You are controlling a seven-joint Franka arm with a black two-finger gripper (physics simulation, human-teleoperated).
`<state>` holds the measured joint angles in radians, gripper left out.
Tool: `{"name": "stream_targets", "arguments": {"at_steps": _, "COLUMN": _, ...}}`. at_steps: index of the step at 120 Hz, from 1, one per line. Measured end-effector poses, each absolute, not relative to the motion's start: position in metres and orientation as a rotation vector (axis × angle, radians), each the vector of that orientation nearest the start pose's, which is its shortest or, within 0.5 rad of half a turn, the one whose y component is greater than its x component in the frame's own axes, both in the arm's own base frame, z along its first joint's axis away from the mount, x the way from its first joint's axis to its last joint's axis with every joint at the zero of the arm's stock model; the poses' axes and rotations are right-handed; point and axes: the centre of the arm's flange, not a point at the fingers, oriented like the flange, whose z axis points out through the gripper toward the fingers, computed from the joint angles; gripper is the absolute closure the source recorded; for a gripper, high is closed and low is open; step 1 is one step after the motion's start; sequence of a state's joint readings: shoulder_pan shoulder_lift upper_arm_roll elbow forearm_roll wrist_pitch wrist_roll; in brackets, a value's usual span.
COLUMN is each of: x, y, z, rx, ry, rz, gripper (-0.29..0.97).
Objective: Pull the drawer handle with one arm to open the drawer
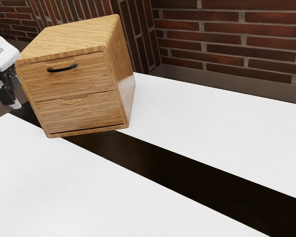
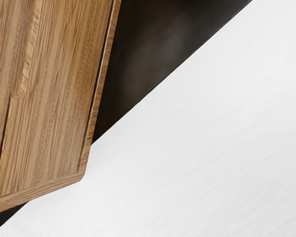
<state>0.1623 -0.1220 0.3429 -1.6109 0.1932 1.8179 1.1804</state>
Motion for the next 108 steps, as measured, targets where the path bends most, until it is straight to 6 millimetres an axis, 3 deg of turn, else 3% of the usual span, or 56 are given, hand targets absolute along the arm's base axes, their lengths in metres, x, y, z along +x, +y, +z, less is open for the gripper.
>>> {"name": "stream_targets", "arguments": {"at_steps": 17, "x": 0.468, "y": 0.302, "z": 0.706, "rx": -2.606, "ry": 0.932, "rz": -0.175, "gripper": 0.00}}
{"name": "stream_targets", "arguments": {"at_steps": 36, "x": 0.453, "y": 0.332, "z": 0.718, "rx": -2.612, "ry": 0.868, "rz": -0.212, "gripper": 0.00}}
{"name": "stream_targets", "arguments": {"at_steps": 67, "x": 0.437, "y": 0.380, "z": 0.718, "rx": -2.626, "ry": 0.766, "rz": -0.210, "gripper": 0.00}}
{"name": "stream_targets", "arguments": {"at_steps": 90, "x": 0.421, "y": 0.399, "z": 0.724, "rx": -2.620, "ry": 0.720, "rz": -0.230, "gripper": 0.00}}
{"name": "stream_targets", "arguments": {"at_steps": 108, "x": 0.413, "y": 0.406, "z": 0.746, "rx": -2.576, "ry": 0.686, "rz": -0.278, "gripper": 0.00}}
